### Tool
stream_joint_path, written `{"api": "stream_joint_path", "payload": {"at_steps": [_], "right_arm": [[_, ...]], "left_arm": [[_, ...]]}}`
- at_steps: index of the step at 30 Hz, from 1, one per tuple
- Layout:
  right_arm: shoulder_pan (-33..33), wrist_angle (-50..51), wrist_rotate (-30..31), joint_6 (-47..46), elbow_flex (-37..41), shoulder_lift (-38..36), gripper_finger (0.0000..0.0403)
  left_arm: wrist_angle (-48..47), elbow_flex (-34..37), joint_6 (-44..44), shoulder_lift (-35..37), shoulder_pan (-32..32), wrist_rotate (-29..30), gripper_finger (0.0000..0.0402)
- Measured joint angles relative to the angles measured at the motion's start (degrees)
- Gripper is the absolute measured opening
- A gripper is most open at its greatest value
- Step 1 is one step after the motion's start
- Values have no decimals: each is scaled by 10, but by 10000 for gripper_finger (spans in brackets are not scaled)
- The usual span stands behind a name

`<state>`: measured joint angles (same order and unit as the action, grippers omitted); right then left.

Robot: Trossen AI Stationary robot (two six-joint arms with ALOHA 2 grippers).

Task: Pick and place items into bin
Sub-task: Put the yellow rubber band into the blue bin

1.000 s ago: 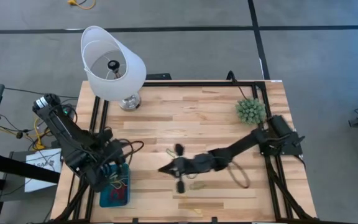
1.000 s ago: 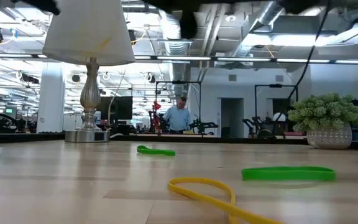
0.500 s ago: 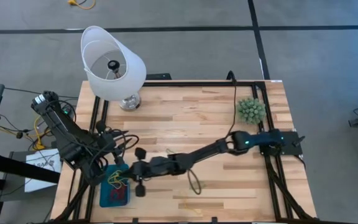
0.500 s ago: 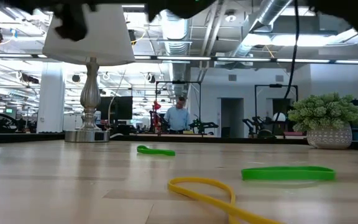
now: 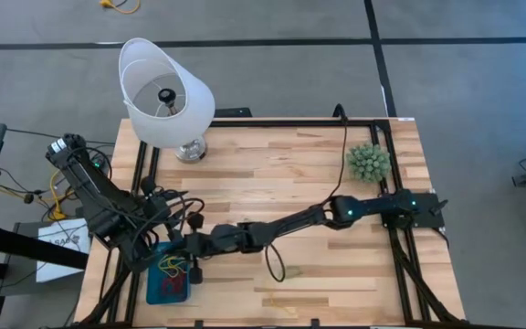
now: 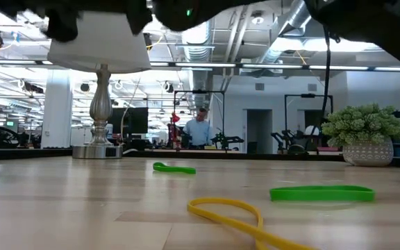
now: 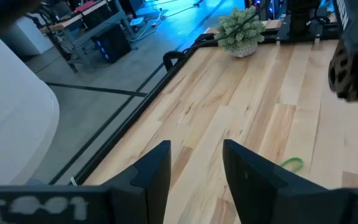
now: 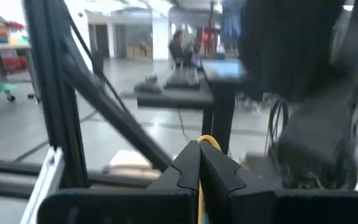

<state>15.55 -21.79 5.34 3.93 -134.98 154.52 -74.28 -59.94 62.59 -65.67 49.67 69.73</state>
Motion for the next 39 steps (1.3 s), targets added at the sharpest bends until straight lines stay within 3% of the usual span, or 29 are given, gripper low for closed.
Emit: {"api": "stream_joint_path", "payload": {"at_steps": [8, 16, 30, 36, 39], "right_arm": [[-3, -24, -57, 6, 0, -7, 0], [-11, 69, -70, -22, 0, -5, 6], [-23, 152, -76, -85, 0, -7, 141], [-22, 335, -229, -73, 1, -76, 137], [-21, 473, -261, -74, -1, -133, 123]], "left_arm": [[-7, 0, -1, 0, 0, 15, 137], [-8, 0, -1, 0, 0, 14, 137], [-8, 0, 2, 0, 0, 8, 137], [-8, 0, 9, 0, 0, -9, 137], [-8, 0, 20, 0, 0, -7, 137]]}}
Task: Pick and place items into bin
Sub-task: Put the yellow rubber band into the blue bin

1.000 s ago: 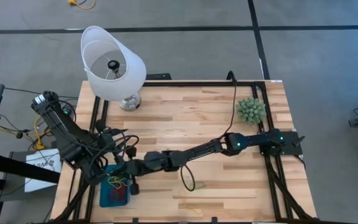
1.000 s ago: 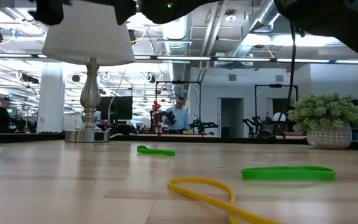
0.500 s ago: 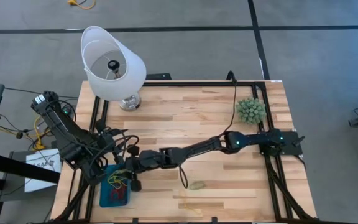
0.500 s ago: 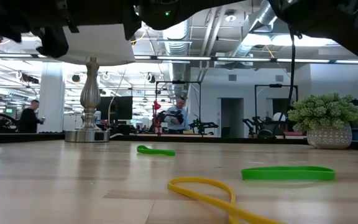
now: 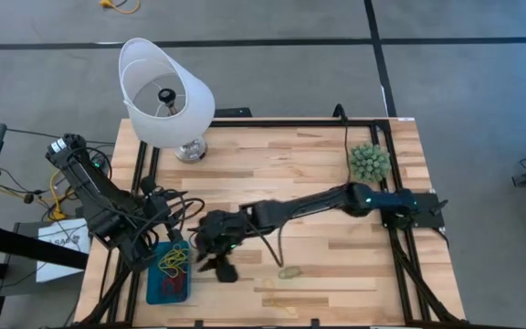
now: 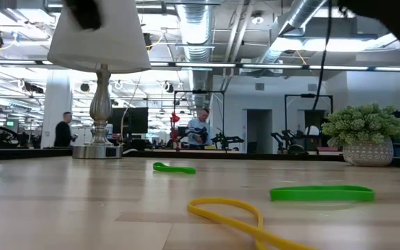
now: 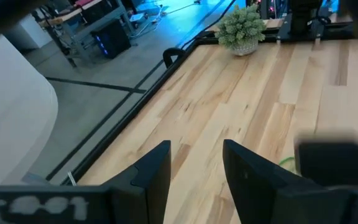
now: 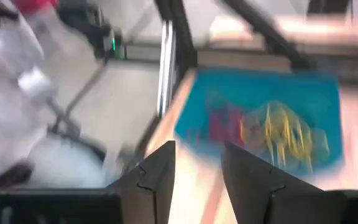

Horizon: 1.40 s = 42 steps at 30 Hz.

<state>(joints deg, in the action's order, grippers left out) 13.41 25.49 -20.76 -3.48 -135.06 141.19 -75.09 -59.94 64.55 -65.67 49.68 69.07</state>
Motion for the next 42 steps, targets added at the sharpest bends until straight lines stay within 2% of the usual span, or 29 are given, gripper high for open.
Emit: {"api": "stream_joint_path", "payload": {"at_steps": [3, 8, 10, 15, 17, 20, 25, 29, 32, 38, 42], "right_arm": [[5, 133, 1, -6, 1, -42, 115], [30, 291, 29, -12, 2, -131, 113], [46, 350, 74, -11, 1, -172, 113], [88, 450, 239, -45, 14, -251, 113], [103, 485, 272, -54, 30, -285, 113], [123, 536, 282, -56, 80, -338, 113], [152, 496, 282, -80, 201, -434, 113], [183, 404, 281, -78, 319, -513, 113], [202, 316, 280, -72, 414, -568, 113], [221, 169, 281, -109, 582, -642, 113], [226, 124, 281, -144, 641, -662, 113]], "left_arm": [[17, 0, 2, 0, 0, -7, 137], [114, 1, -38, 0, 0, -83, 137], [178, 5, -78, 0, -1, -111, 137], [377, 30, -224, -1, -28, -204, 137], [468, 50, -287, -1, -50, -261, 137], [606, 80, -356, -19, -94, -350, 137], [720, 94, -437, -110, -153, -481, 137], [811, 94, -535, -209, -180, -592, 137], [881, 76, -567, -282, -194, -658, 137], [907, 2, -614, -416, -212, -735, 137], [909, -50, -661, -483, -222, -783, 137]]}}
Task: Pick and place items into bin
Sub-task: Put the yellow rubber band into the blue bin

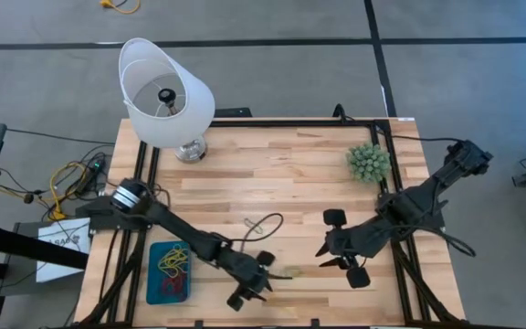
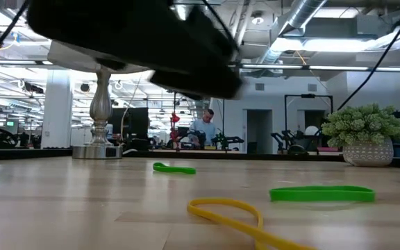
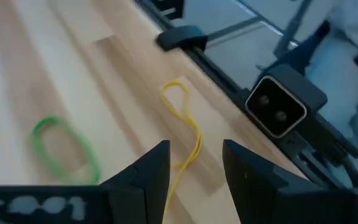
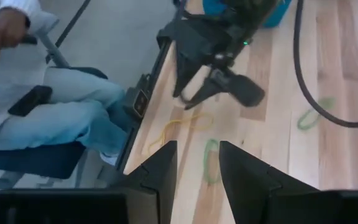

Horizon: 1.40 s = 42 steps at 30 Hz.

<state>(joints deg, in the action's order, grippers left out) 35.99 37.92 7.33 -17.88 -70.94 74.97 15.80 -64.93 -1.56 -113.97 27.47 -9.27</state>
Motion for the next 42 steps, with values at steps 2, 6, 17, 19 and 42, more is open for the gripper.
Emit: {"api": "stream_joint_path", "payload": {"at_steps": [2, 6, 17, 19, 42], "right_arm": [[-1, -5, 0, -23, 12, 0, 113], [0, -13, 0, -36, 13, 4, 113], [5, -33, 0, -36, 13, 12, 113], [5, -35, 0, -36, 13, 12, 113], [5, -41, 0, -53, 13, 12, 113]], "left_arm": [[-7, -26, -24, -24, -5, -26, 137], [-66, -90, -51, -57, -17, -74, 137], [-119, -147, -99, -130, -16, -83, 137], [-123, -148, -99, -129, -19, -80, 137], [-369, -144, -127, -36, -7, -63, 2]]}}
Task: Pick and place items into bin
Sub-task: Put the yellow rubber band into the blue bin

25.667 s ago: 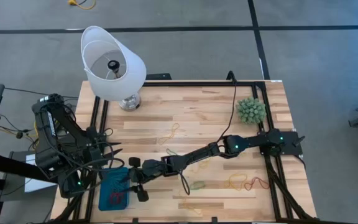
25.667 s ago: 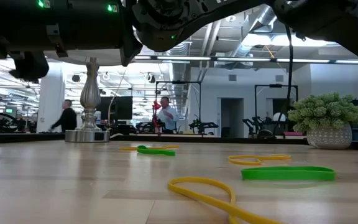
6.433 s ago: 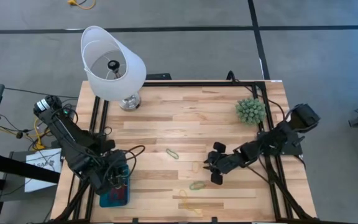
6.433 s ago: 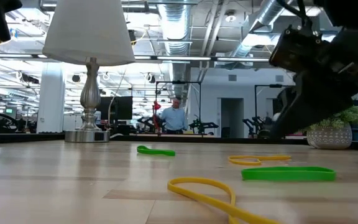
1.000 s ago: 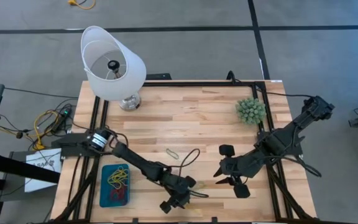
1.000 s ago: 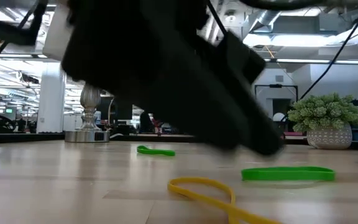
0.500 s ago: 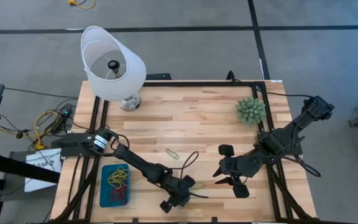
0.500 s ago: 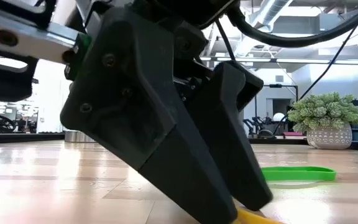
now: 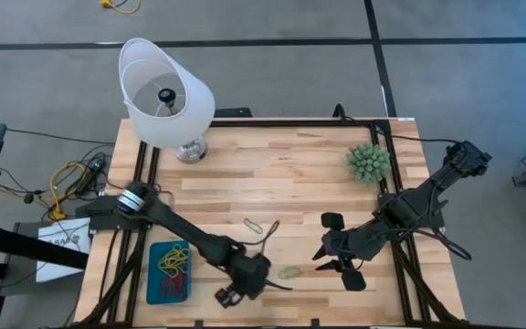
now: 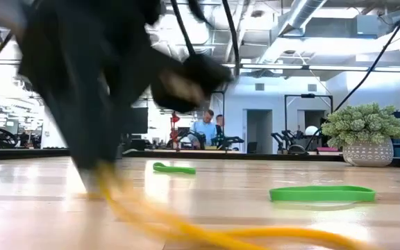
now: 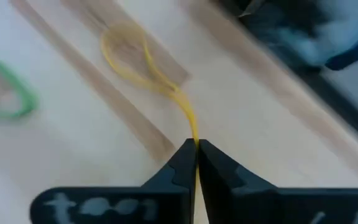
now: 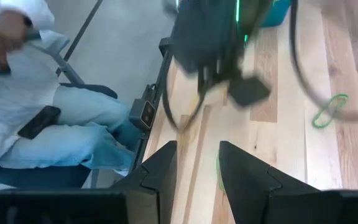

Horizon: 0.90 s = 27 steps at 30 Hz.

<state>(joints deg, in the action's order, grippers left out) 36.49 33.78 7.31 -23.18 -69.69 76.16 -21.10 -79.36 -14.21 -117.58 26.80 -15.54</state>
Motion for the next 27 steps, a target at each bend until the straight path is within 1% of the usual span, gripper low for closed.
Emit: {"api": "stream_joint_path", "payload": {"at_steps": [1, 3, 5, 7, 9, 11, 14, 16, 19, 21, 24, 27], "right_arm": [[0, 0, 0, 0, 0, 0, 113], [0, 0, 0, 0, 0, 0, 113], [0, -3, 1, 0, 0, 0, 113], [-2, -3, 1, -5, 0, 0, 113], [-7, -4, 2, -8, 0, 0, 113], [-12, -12, 3, -9, 0, 0, 113], [-19, -36, 9, -9, 0, 0, 113], [-25, -50, 15, -9, 0, 0, 113], [-35, -56, 23, -9, 0, 0, 113], [-41, -56, 24, -9, 0, 0, 113], [-48, -57, 25, -8, -1, 10, 113], [-49, -53, 21, -8, -1, 18, 113]], "left_arm": [[-35, -1, 0, 28, 3, 11, 1], [-107, -3, 13, 90, 13, 56, 1], [-169, -3, 39, 146, 27, 108, 0], [-231, -2, 76, 204, 47, 146, 0], [-292, -3, 150, 266, 69, 177, 0], [-347, -4, 259, 318, 88, 192, 0], [-397, 1, 414, 374, 120, 210, 0], [-416, 15, 477, 400, 145, 239, 0], [-448, 60, 555, 416, 179, 268, 0], [-449, 101, 602, 421, 197, 273, 0], [-412, 171, 639, 420, 228, 279, 0], [-409, 229, 694, 421, 249, 276, 0]]}}
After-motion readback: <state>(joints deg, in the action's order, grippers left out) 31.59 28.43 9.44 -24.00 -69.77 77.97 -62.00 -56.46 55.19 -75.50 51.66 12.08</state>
